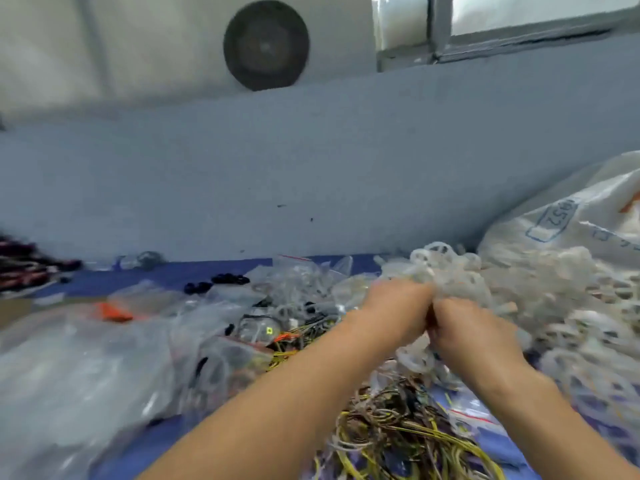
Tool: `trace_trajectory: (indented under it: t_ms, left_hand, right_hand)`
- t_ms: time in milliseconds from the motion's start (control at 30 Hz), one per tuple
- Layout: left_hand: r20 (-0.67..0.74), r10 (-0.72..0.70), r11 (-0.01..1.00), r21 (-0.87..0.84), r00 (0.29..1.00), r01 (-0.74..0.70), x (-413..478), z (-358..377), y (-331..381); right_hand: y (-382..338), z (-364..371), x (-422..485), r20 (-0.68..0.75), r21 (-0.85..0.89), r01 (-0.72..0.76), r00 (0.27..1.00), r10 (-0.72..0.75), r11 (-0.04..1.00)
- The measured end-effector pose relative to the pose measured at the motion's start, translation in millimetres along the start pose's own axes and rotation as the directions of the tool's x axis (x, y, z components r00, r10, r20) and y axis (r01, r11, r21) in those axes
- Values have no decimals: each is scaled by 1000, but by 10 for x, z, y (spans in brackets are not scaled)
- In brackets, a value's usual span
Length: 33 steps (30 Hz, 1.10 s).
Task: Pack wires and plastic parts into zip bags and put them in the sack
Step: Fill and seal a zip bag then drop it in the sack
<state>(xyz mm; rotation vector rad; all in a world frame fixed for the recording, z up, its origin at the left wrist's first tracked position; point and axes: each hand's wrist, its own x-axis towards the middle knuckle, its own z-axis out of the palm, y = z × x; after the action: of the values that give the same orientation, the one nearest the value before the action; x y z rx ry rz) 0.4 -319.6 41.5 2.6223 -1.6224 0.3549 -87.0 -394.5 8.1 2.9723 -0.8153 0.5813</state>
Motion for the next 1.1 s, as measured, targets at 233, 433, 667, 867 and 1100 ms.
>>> trace_trajectory:
  t_ms: [233,433,667,867,1100]
  left_hand:
    - [-172,-689,667,-528,704,525,-2027,556,-1518]
    - [-138,-831,505,-594,539,626,-2556,766,-1934]
    - [-81,-857,445,-612,509,654,-2430,720,-2002]
    - [-74,-921,349,-596,383,723,-2475,680,-2122]
    - [-218,-955,284,-459,203,842,-2754,636,-2256]
  right_hand:
    - [-1861,487,-198,-56,344,270,962,-268,899]
    - [-2312,838,-214,73,488,111,983,-168,866]
    - [-2309,871,-178,-8,561,113,991,-131,820]
    - [-2319,823,-206,-55,490,131,991,-119,862]
    - [-2602,700,-260,-211,469,265,960,-184,843]
